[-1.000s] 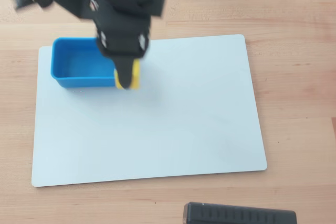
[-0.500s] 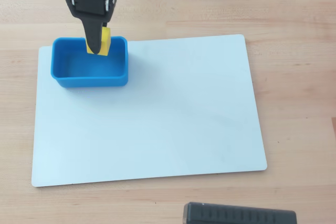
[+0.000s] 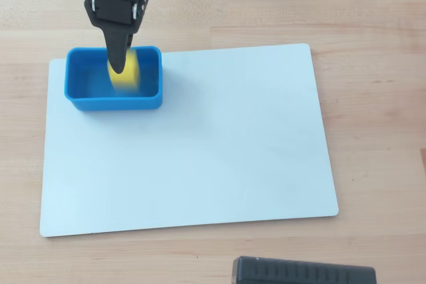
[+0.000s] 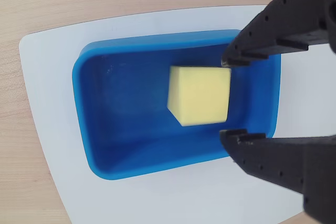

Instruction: Pick up yellow cube and drop it in the blue rectangular bin

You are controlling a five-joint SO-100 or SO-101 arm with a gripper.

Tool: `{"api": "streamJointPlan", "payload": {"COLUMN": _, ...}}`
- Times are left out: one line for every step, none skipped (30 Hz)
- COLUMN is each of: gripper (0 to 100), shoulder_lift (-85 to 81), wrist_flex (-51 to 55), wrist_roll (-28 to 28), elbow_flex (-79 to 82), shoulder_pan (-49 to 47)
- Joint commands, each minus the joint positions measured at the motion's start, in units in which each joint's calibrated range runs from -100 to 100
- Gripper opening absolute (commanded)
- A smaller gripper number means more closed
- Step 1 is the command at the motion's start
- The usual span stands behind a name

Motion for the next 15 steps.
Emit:
{"api": "streamJointPlan", "payload": {"gripper": 16, "shoulder_lift": -7.34, "wrist_flex": -1.33, "wrist_roll": 0.59, "elbow_flex": 0.06, "shoulder_pan": -0.89}}
{"api": "streamJointPlan", "payload": {"gripper": 16, "shoulder_lift": -7.71, "wrist_flex": -1.17, "wrist_roll": 0.54, "elbow_flex": 0.06, "shoulder_pan": -0.98}}
{"api": "streamJointPlan", "payload": {"gripper": 17, "shoulder_lift": -8.18, "wrist_flex": -0.84, "wrist_roll": 0.44, "elbow_flex": 0.06, "shoulder_pan": -1.24}}
{"api": "streamJointPlan", "payload": {"gripper": 17, "shoulder_lift": -9.20, "wrist_flex": -0.34, "wrist_roll": 0.34, "elbow_flex": 0.06, "shoulder_pan": -1.75}}
{"api": "streamJointPlan", "payload": {"gripper": 17, "shoulder_lift": -10.50, "wrist_flex": 0.24, "wrist_roll": 0.24, "elbow_flex": 0.15, "shoulder_pan": -2.44}}
{"api": "streamJointPlan", "payload": {"gripper": 17, "shoulder_lift": -11.80, "wrist_flex": 0.98, "wrist_roll": 0.00, "elbow_flex": 0.15, "shoulder_pan": -3.38}}
{"api": "streamJointPlan", "payload": {"gripper": 17, "shoulder_lift": -13.19, "wrist_flex": 1.64, "wrist_roll": -0.24, "elbow_flex": 0.15, "shoulder_pan": -4.24}}
{"api": "streamJointPlan", "payload": {"gripper": 16, "shoulder_lift": -14.86, "wrist_flex": 2.71, "wrist_roll": -0.49, "elbow_flex": 0.15, "shoulder_pan": -5.35}}
{"api": "streamJointPlan", "payload": {"gripper": 16, "shoulder_lift": -16.81, "wrist_flex": 3.70, "wrist_roll": -0.68, "elbow_flex": 0.52, "shoulder_pan": -6.64}}
{"api": "streamJointPlan", "payload": {"gripper": 16, "shoulder_lift": -19.60, "wrist_flex": 4.53, "wrist_roll": -0.83, "elbow_flex": 1.61, "shoulder_pan": -8.27}}
{"api": "streamJointPlan", "payload": {"gripper": 16, "shoulder_lift": -22.11, "wrist_flex": 5.27, "wrist_roll": -0.93, "elbow_flex": 2.79, "shoulder_pan": -9.81}}
{"api": "streamJointPlan", "payload": {"gripper": 15, "shoulder_lift": -24.52, "wrist_flex": 6.02, "wrist_roll": -0.98, "elbow_flex": 4.15, "shoulder_pan": -11.61}}
{"api": "streamJointPlan", "payload": {"gripper": 14, "shoulder_lift": -26.94, "wrist_flex": 6.35, "wrist_roll": -1.03, "elbow_flex": 5.70, "shoulder_pan": -13.16}}
{"api": "streamJointPlan", "payload": {"gripper": 12, "shoulder_lift": -29.54, "wrist_flex": 6.51, "wrist_roll": -1.07, "elbow_flex": 7.52, "shoulder_pan": -14.70}}
{"api": "streamJointPlan", "payload": {"gripper": 11, "shoulder_lift": -31.49, "wrist_flex": 6.60, "wrist_roll": -1.22, "elbow_flex": 8.97, "shoulder_pan": -15.82}}
